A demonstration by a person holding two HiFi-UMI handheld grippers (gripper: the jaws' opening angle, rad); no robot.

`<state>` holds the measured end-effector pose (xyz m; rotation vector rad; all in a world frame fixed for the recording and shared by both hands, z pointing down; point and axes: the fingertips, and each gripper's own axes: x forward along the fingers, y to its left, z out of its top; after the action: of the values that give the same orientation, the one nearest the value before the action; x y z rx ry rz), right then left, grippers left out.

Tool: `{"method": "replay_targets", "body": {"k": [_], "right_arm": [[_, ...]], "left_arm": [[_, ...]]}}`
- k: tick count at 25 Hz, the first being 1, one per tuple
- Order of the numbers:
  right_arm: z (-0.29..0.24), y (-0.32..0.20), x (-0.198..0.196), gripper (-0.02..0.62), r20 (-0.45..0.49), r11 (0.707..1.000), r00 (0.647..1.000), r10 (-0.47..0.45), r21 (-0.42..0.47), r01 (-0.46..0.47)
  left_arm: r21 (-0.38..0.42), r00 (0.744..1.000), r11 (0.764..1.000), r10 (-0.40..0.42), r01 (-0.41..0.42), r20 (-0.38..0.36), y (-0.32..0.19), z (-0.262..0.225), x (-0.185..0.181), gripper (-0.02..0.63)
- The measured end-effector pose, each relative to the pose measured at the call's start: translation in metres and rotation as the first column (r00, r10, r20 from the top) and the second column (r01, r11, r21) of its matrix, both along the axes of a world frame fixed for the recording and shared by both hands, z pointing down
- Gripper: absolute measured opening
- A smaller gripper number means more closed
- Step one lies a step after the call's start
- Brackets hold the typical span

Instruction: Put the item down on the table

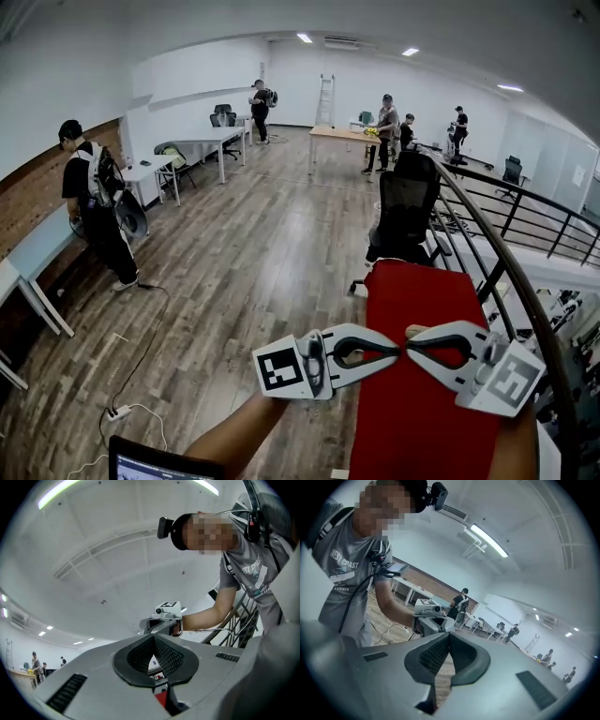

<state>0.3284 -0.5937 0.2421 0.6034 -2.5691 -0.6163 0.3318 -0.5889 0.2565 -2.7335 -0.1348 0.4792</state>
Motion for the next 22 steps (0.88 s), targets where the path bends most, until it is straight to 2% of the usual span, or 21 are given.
{"method": "replay_targets", "body": {"k": [10, 15, 22], "right_arm": [[-0.016, 0.032, -0.078, 0.005, -0.055, 0.996, 0.995, -0.078, 0.048, 0.081], [-0.021, 0.063, -0.086, 0.005, -0.037, 0.996, 0.996, -0.078, 0.050, 0.080], [-0.021, 0.133, -0.083, 0.005, -0.023, 0.997, 0.998, -0.063, 0.049, 0.064]], "left_arm": [[0.021, 0.999, 0.999, -0.037, 0.038, -0.015, 0.016, -0.017, -0.074, 0.002], [0.029, 0.999, 0.998, -0.052, 0.052, -0.008, 0.046, -0.021, -0.084, 0.003], [0.023, 0.998, 0.998, -0.059, 0.059, -0.010, 0.115, -0.021, -0.086, 0.002]]}}
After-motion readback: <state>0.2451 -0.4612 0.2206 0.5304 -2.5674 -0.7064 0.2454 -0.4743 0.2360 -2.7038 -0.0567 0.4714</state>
